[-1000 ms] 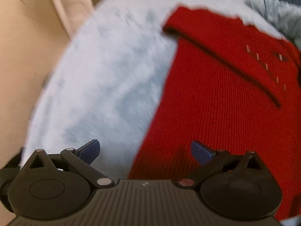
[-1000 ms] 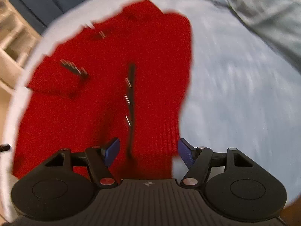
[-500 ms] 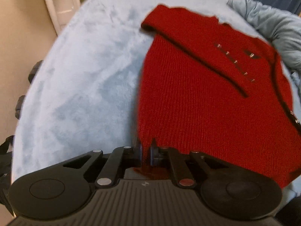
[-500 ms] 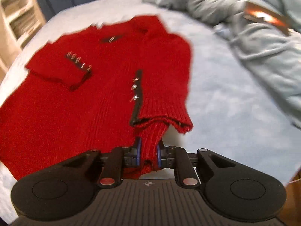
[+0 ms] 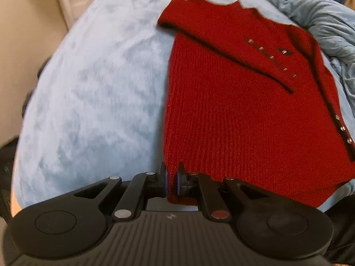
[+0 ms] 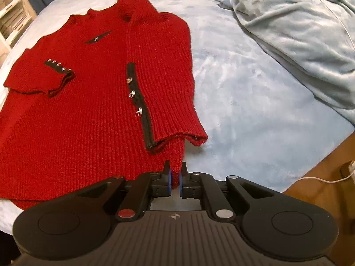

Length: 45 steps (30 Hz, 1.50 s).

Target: Fold small clothes

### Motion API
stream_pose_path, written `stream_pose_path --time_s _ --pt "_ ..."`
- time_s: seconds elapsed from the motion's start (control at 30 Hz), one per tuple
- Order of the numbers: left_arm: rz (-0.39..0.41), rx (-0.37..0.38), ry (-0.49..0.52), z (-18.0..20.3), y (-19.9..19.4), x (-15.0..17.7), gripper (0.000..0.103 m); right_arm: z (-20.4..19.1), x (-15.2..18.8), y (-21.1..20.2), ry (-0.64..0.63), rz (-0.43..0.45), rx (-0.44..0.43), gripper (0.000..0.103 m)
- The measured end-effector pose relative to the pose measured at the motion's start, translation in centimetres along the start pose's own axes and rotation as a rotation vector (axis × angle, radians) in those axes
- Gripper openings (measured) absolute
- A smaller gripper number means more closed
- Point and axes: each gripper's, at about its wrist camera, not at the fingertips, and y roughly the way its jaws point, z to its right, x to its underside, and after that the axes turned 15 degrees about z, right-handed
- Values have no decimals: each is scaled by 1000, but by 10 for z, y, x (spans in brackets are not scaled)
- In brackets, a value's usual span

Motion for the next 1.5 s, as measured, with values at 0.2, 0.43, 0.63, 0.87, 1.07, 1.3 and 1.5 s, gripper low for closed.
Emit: stream_pose_path --time_s 0.2,0.43,0.63,0.87,1.07,1.3,1.5 --pt "76 16 -9 -7 -37 -7 7 0 -7 -49 -30 74 -46 5" --pt "-24 -10 18 -9 -1 29 9 -2 32 -25 -36 -48 -4 7" --pt "38 -124 93 -15 -8 16 69 -4 27 -29 -37 -72 75 44" --pt "164 -14 192 23 -7 -38 89 -27 -3 -38 -80 53 -77 49" --pt "45 37 253 21 7 14 89 -48 21 -29 -124 -51 -183 50" --pt "-102 3 325 8 25 67 89 -77 55 -12 -133 -175 -234 50" --pt "-19 -122 234 -9 38 33 88 -110 62 22 -201 -211 -189 50"
